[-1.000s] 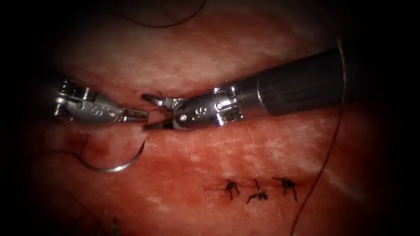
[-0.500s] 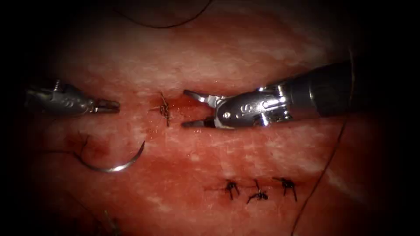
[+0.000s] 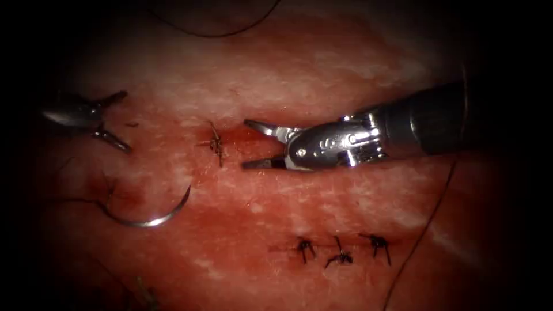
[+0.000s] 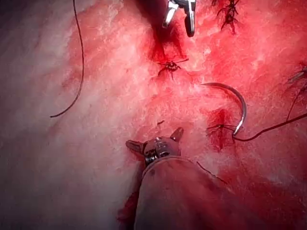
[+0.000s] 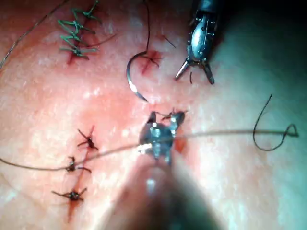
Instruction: Wound Closure
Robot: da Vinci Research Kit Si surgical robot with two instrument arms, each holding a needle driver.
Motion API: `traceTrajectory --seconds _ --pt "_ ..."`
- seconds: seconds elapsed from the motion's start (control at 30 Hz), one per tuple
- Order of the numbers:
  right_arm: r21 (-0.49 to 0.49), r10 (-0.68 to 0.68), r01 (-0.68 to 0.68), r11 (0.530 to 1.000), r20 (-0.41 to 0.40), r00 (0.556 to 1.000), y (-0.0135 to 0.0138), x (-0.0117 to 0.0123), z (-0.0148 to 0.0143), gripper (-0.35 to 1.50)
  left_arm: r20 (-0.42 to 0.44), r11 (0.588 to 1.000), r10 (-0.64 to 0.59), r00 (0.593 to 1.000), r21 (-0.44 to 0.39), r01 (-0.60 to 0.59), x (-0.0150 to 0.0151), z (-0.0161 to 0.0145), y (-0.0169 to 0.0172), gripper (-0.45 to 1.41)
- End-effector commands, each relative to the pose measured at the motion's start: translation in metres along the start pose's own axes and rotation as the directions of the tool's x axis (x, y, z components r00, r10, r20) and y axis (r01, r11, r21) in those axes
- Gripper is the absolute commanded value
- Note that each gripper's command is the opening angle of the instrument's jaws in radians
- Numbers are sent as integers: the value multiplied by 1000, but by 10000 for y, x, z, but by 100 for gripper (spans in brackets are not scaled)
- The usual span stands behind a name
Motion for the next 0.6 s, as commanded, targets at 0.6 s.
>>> traceTrajectory --seconds 0.6 --pt "-61 160 -157 986 43 986 -3 -5 -11 143 -80 987 -156 985 -55 152 114 -78 80 56"
